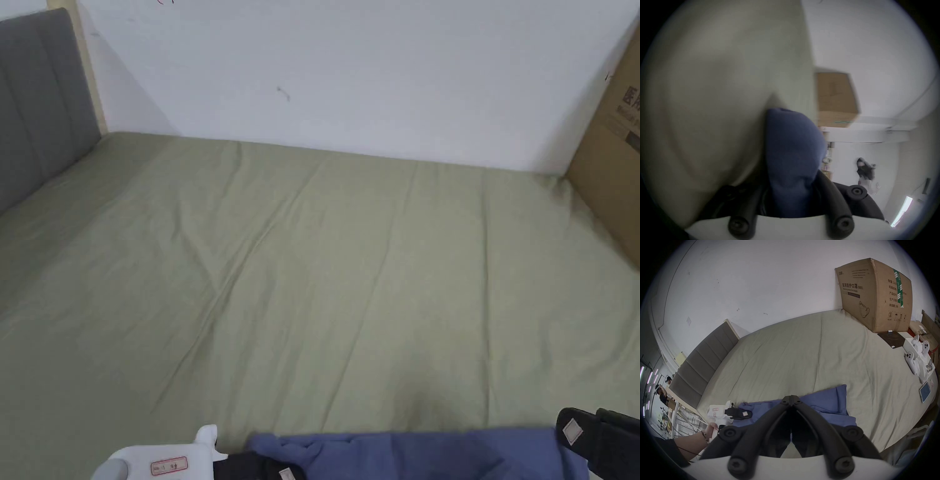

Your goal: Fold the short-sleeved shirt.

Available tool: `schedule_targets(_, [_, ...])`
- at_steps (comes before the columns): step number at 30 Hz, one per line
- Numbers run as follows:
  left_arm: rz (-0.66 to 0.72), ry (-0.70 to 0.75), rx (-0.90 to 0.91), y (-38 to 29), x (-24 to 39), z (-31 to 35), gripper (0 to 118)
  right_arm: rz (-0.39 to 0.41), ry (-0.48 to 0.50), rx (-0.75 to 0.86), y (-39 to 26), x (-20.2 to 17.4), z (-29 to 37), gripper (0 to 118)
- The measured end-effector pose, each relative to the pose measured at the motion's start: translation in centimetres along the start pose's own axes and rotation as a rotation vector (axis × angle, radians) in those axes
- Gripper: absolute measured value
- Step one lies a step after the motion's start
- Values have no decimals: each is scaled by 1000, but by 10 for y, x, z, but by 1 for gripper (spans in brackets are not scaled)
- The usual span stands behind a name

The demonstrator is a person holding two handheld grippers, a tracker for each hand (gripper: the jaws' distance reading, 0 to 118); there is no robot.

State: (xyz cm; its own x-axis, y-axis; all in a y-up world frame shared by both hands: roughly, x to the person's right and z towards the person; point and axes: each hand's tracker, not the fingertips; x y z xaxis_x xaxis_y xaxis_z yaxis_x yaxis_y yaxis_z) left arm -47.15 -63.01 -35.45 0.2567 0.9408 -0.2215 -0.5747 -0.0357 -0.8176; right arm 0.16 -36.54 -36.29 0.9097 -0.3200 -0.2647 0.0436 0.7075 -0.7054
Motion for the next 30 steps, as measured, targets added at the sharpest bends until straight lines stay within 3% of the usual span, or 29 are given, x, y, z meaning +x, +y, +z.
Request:
schedule_targets(1, [-4,-13,13,-1,14,3,7,0,3,-5,-1,0,-1,0])
schedule_targets(3, [-154,199,13,-5,44,1,8,-5,12,-11,-2,0,0,0])
schedule_targets(7, [-255,346,92,-17,101,26,8,-11,33,-1,-2,3,6,0])
schedule_targets(11, [-407,760,285,-31,171,65,8,-27,52,20,-2,12,15,0])
schedule_targets(15, [-483,753,275,-41,222,60,8,-50,56,31,-5,25,24,0])
schedule_targets(19, [-522,664,162,-54,250,4,8,-90,59,46,-11,38,34,0])
schedule_targets(26, [-403,589,-49,-60,230,-136,8,-145,30,67,-17,70,49,0])
schedule_targets(28, [-368,571,-82,-62,220,-161,18,-152,15,67,-19,76,52,0])
schedule_targets(29, [-357,537,-105,-63,216,-170,38,-158,8,67,-20,80,53,0])
schedule_targets(30, [-348,493,-126,-64,214,-177,73,-165,3,67,-21,83,54,0])
